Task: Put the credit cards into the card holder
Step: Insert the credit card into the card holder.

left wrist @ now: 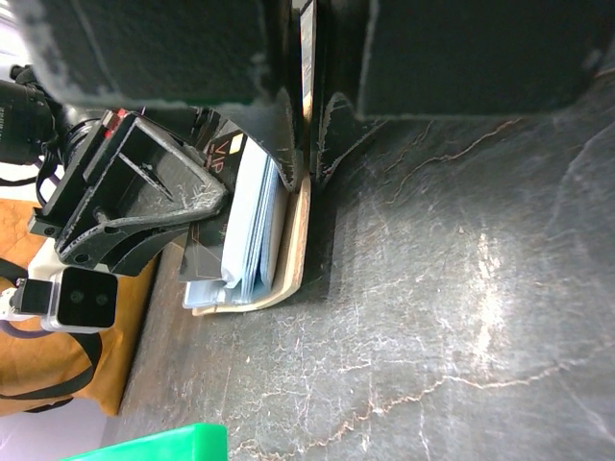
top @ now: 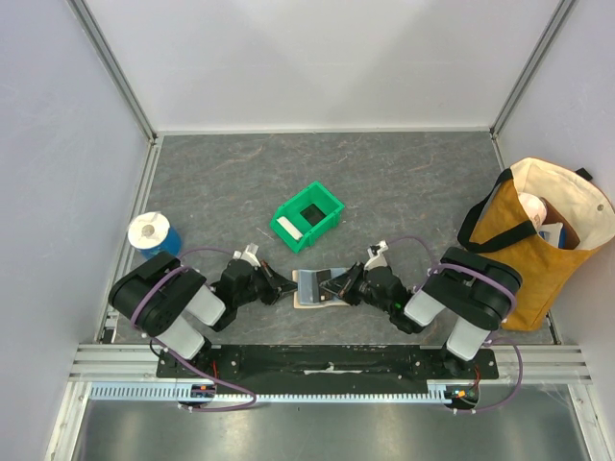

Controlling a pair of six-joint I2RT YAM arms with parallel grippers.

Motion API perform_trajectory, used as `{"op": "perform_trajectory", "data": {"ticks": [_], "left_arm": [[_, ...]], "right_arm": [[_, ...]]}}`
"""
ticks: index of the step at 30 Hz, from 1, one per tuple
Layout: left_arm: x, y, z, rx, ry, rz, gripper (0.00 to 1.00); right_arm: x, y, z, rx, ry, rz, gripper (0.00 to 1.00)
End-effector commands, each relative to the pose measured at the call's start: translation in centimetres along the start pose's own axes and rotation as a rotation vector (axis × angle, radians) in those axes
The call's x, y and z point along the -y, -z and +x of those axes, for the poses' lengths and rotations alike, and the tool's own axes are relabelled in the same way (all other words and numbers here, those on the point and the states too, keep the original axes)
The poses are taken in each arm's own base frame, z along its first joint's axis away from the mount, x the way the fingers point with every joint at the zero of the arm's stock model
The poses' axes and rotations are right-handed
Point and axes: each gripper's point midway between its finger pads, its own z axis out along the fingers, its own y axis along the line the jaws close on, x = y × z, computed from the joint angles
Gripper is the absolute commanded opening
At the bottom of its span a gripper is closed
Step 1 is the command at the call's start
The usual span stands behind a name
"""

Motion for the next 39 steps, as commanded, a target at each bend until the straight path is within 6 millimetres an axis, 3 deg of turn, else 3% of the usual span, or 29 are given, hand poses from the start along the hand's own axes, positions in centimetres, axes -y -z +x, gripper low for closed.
{"op": "perform_trajectory", "data": {"ticks": [1,4,6,10,24,39], "left_arm": [[-9.6,3.2,3.7,-0.075,0.054,-0.347,0.02],[-9.6,3.1,3.7,-0.072,0.054,-0.345,0.02],[-9.6,3.1,3.7,-0.075,0.052,-0.344,0.02],[-9.5,3.0,3.8,-0.081,0.052,-0.338,0.02],[-9.2,2.6,4.0,-0.098,0.05,-0.317,0.02],[-9.2,2.5,4.0,-0.102,0.047,-0.315,0.02]], "right_arm": [[1.1,0.1,0.7,-0.031,0.022,0.051,0.2],[1.7,0.5,-1.2,0.018,0.114,0.139,0.32],[2.4,1.0,-2.3,0.042,0.226,0.236,0.47],[2.2,2.1,-4.1,0.097,0.31,0.301,0.58],[1.4,-0.1,-1.1,-0.069,0.323,0.237,0.53],[-4.3,-0.4,-0.2,-0.093,0.273,0.01,0.43]]}}
